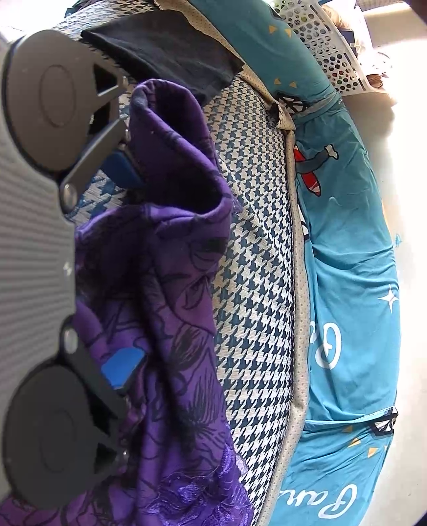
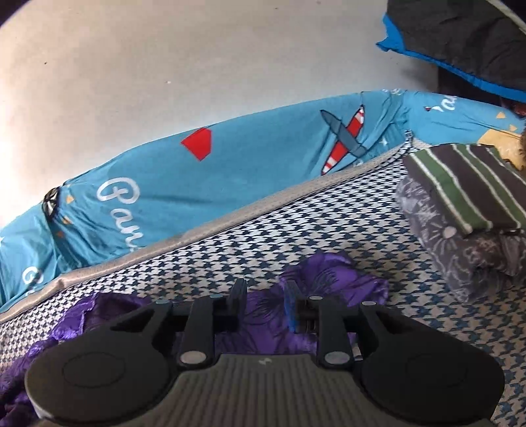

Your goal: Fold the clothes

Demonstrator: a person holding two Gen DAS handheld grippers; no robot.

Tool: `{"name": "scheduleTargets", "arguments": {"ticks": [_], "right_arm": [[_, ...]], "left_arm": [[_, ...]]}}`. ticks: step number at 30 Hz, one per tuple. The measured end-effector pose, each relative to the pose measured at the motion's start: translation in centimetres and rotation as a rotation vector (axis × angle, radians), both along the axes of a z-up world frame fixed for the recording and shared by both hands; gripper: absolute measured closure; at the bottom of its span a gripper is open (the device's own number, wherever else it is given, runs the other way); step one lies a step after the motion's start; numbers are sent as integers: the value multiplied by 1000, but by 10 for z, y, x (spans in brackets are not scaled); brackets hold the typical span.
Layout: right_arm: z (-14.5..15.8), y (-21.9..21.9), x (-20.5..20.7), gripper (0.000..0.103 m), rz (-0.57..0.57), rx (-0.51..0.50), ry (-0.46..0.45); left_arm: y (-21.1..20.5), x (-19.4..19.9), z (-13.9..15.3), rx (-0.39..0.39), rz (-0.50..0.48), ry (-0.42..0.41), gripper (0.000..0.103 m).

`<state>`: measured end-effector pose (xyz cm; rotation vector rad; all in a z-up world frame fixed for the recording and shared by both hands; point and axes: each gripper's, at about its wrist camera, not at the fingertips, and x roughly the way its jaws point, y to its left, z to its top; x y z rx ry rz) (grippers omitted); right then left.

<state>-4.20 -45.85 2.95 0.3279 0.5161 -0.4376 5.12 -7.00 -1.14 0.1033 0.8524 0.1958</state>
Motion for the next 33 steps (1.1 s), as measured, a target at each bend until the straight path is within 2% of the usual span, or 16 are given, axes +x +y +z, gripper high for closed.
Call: {"name": "scheduleTargets", "arguments": {"ticks": [7, 10, 16, 22, 26, 33], "right_arm": [[-7, 23, 24, 77, 168, 60, -3], [-10, 28, 33, 72, 211, 111, -16], [-14, 48, 55, 62, 306, 121, -22], [-20, 75, 79, 46, 425, 85, -17], [-29, 92, 95, 39, 487, 50, 10], [-44, 126, 120, 33, 545, -125, 100]], "left_arm": [[-3, 3, 1, -31, -17, -3, 0], [-7, 6, 2, -30, -32, -7, 0], [-11, 19, 10, -41, -47, -17, 0], [-15, 26, 32, -56, -87, -93, 0], [-22, 38, 25, -78, -107, -49, 0], [-19, 57, 16, -56, -77, -31, 0]]}}
